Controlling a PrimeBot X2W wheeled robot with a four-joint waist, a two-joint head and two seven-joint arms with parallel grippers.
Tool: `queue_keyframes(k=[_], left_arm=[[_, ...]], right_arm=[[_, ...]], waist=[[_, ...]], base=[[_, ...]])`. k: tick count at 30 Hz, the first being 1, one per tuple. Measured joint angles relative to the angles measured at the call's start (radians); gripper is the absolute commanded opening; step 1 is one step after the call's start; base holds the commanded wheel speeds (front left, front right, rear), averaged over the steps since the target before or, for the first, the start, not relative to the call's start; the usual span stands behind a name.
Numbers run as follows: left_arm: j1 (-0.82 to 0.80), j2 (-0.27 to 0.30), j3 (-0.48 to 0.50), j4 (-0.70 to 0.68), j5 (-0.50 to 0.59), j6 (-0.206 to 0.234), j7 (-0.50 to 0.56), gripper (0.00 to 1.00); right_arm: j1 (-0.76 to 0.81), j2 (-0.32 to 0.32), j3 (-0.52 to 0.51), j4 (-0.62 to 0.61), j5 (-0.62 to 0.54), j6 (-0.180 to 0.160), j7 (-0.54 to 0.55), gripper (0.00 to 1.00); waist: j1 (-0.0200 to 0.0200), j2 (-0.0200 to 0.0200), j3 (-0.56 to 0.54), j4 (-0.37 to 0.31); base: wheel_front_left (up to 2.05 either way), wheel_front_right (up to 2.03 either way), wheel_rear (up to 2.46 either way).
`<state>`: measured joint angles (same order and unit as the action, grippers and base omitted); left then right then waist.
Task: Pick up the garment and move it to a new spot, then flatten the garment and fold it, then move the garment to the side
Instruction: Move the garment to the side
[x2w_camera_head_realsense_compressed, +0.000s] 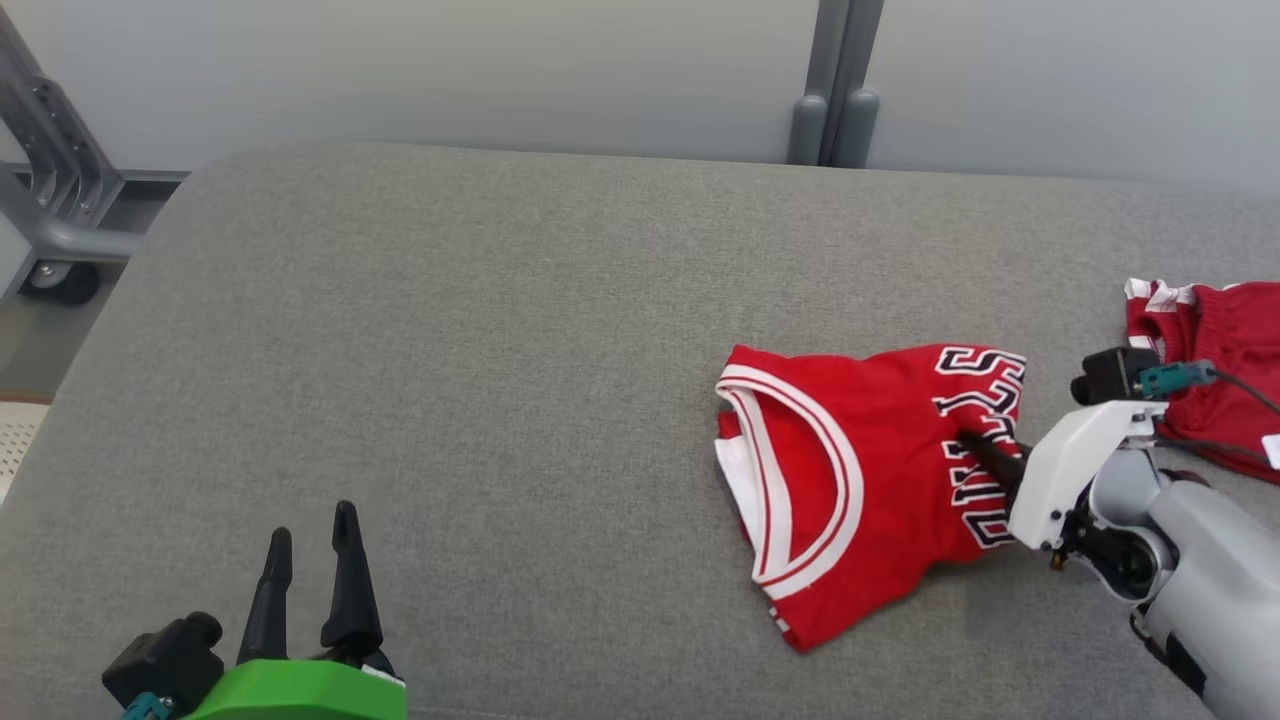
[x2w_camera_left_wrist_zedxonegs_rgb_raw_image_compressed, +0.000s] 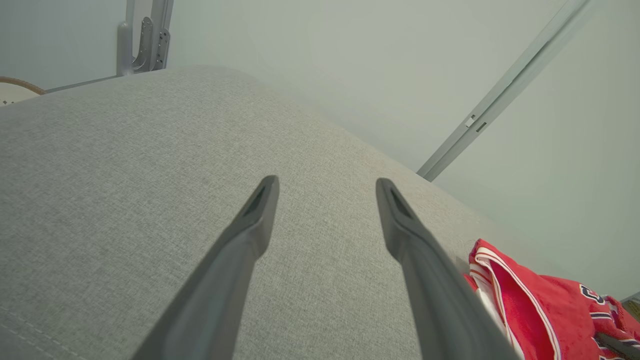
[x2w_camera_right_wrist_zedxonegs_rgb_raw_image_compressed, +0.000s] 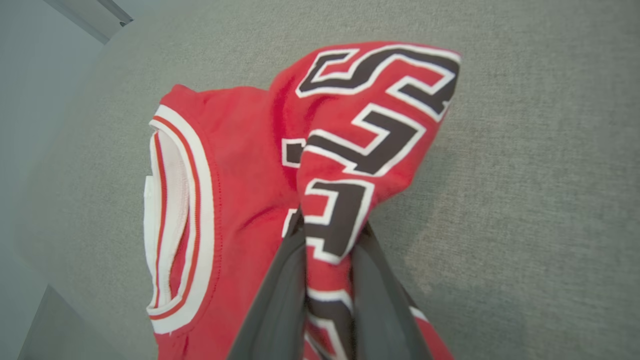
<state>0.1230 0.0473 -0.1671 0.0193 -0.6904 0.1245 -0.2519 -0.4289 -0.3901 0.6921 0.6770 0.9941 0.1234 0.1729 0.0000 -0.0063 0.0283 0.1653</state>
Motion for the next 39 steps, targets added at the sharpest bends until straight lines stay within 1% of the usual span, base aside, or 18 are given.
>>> queue_keyframes(k=[11,18,28,32,39], left_arm=[[0.001,0.0,-0.002,-0.007,-0.025,0.0,0.0,1.0],[0.0,0.0,-0.028,-0.017,-0.027,0.0,0.0,1.0],[-0.001,0.0,-0.033,-0.018,-0.01,0.0,0.0,1.0],[-0.002,0.0,-0.051,-0.017,0.002,0.0,0.0,1.0],[-0.005,0.0,-0.051,-0.021,0.019,0.0,0.0,1.0]], right_arm=[[-0.144,-0.18,-0.001,-0.018,-0.039,0.0,0.066,0.0],[-0.202,-0.266,0.0,-0.019,-0.064,0.0,0.123,0.0],[-0.271,-0.352,-0.022,-0.002,-0.074,0.0,0.17,0.0],[-0.279,-0.386,-0.02,0.012,-0.088,0.001,0.186,0.0],[-0.291,-0.416,-0.011,0.014,-0.108,0.001,0.204,0.0]], waist=[[0.0,0.0,-0.004,-0.068],[0.0,0.0,0.011,-0.08],[0.0,0.0,0.047,-0.065],[0.0,0.0,0.062,-0.051],[0.0,0.0,0.088,-0.03]], base=[[0.0,0.0,0.0],[0.0,0.0,0.0],[0.0,0.0,0.0],[0.0,0.0,0.0],[0.0,0.0,0.0]])
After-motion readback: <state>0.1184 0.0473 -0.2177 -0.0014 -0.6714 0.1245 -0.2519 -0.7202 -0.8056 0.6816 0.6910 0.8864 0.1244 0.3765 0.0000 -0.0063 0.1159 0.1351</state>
